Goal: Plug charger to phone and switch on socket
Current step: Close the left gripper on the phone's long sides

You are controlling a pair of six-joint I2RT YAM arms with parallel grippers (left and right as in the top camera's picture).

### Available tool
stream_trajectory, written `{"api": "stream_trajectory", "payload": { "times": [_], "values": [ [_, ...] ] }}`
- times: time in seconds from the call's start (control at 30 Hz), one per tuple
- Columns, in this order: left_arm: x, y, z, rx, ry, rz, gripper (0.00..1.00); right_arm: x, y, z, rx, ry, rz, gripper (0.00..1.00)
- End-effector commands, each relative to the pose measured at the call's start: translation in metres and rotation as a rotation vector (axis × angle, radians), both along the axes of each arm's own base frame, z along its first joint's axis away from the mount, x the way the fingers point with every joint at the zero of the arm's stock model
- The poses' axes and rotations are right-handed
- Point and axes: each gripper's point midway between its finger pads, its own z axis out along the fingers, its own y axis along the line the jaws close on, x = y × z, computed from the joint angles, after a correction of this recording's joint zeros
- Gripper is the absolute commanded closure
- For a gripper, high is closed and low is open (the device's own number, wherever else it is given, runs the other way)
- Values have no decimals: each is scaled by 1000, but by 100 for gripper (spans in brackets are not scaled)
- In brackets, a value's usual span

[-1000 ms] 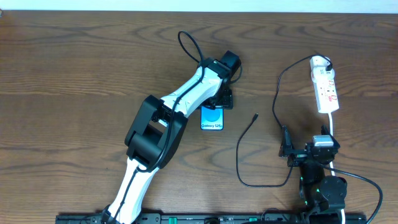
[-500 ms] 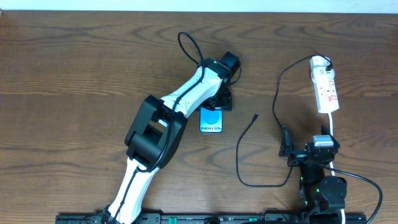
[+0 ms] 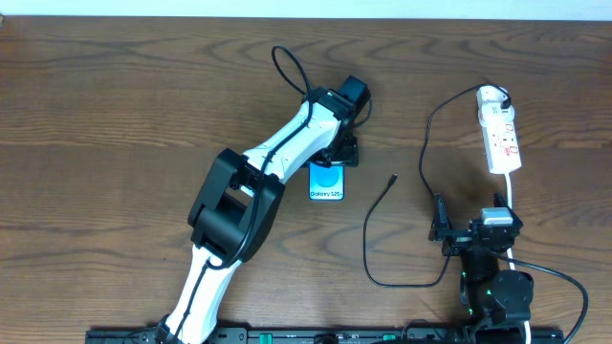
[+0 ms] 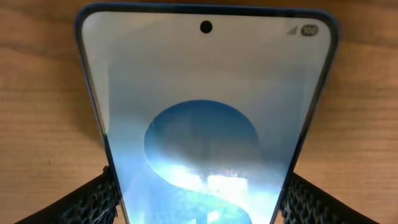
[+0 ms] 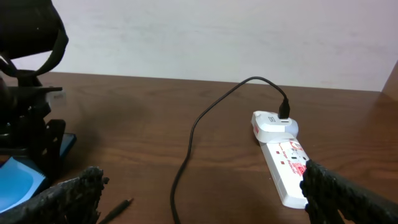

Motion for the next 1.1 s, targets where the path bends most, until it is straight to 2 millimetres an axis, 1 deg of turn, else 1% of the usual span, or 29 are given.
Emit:
{"api": "stream_trajectory", "payload": {
  "times": [0.0,0.2,0.33,0.43,0.47,0.7,1.07],
  "values": [
    [1,3,6,2,-37,-4,20,0,0,-1,-8,0,-2,1],
    [-3,7,-13,3,-35,-4,20,0,0,-1,-8,0,-2,1],
    [-6,9,-20,6,-32,-4,19,0,0,-1,-8,0,-2,1],
    [-7,9,-21,8,-28,-4,3,0,0,-1,-8,0,-2,1],
    [-8,9,-21,8,-28,-4,2,0,0,-1,-8,0,-2,1],
    [-9,7,-21,-4,-19,-7,0,0,0,-1,-8,0,-2,1],
    [-19,3,-23,5,1,-25,1,0,0,-1,-8,0,-2,1]
  ]
}}
